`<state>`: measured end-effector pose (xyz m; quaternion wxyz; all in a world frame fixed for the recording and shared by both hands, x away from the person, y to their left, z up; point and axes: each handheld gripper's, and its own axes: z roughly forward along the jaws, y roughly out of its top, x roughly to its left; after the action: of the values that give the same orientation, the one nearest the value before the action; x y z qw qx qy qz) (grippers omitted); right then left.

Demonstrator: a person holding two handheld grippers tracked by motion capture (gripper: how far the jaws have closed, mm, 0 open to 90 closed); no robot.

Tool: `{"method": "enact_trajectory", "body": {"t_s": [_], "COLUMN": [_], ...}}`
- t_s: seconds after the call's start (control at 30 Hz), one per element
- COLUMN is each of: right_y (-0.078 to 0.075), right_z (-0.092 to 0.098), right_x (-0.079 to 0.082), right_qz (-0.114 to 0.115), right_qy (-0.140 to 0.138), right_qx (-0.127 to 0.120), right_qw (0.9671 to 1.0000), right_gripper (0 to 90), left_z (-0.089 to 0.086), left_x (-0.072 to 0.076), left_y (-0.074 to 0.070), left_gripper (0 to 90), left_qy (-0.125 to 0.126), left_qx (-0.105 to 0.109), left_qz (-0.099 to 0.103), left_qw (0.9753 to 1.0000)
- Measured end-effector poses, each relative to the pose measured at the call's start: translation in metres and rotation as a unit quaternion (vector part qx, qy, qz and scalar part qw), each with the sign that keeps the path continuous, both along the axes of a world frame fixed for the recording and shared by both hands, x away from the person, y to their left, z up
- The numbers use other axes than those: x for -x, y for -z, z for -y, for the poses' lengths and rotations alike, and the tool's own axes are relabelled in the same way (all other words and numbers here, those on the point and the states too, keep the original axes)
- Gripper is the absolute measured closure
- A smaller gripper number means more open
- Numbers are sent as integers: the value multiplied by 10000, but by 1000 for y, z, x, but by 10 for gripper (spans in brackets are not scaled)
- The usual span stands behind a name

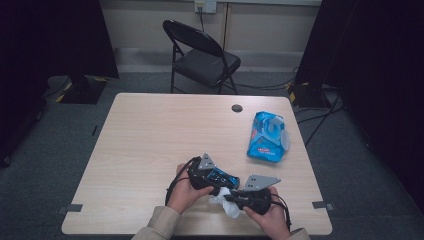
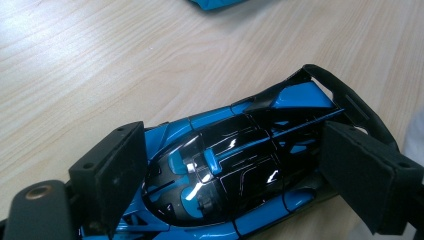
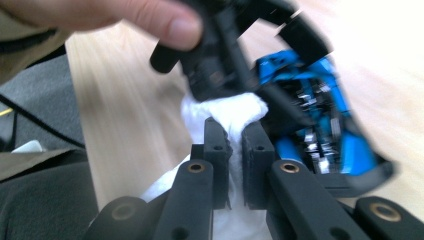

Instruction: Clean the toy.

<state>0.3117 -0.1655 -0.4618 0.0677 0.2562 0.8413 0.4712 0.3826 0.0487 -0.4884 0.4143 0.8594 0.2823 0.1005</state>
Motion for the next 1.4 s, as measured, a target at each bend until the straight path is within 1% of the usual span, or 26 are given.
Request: {"method": "enact_trajectory", "body": {"t_s": [0.17, 0.27, 0.33, 0.4, 0.43, 0.5, 0.67, 0.8, 0.87, 0.93, 1.1, 1.3, 1.4], "right_y": [-13, -20, -23, -23, -22, -19, -2, 9, 13, 16, 22, 25, 26], "right_z": [14, 21, 26, 31, 33, 37, 39, 36, 34, 32, 28, 25, 25], "right_x": [-12, -21, -29, -38, -43, -51, -65, -70, -72, -74, -79, -84, -87], "right_qz": [84, 133, 178, 204, 154, 113, -69, -176, -175, -210, -288, -308, -293], "right_qy": [217, 397, 549, 695, 761, 892, 1050, 1059, 1066, 1059, 1075, 1069, 1057], "right_qx": [-281, -376, -388, -394, -424, -358, -217, -103, -5, 41, 159, 266, 309], "right_qw": [9993, 9984, 9976, 9966, 9961, 9953, 9942, 9942, 9941, 9941, 9937, 9934, 9935], "right_gripper": [847, 847, 846, 846, 846, 846, 845, 843, 841, 839, 831, 805, 754], "left_z": [0, 0, 0, 0, 0, 0, -1, -1, -1, -1, -1, -1, 0], "left_x": [0, 0, 0, 0, 0, -1, 0, 0, 0, 0, 0, 0, 0], "left_y": [0, 0, 0, 0, 0, 0, 1, 1, 0, 1, 1, 1, 0], "left_gripper": [123, 123, 123, 123, 123, 123, 123, 123, 123, 123, 123, 123, 124], "left_qy": [-1, 7, 18, 17, 17, 26, 17, 16, 17, 17, 8, 17, 56], "left_qx": [3, -1, -14, -10, -9, -15, 25, 35, 23, 30, 63, 25, -9], "left_qz": [-16, 6, 9, -12, -15, -18, 2, 2, 0, 2, 22, 6, 1], "left_qw": [10000, 10000, 10000, 10000, 10000, 10000, 10000, 10000, 10000, 10000, 10000, 10000, 10000]}}
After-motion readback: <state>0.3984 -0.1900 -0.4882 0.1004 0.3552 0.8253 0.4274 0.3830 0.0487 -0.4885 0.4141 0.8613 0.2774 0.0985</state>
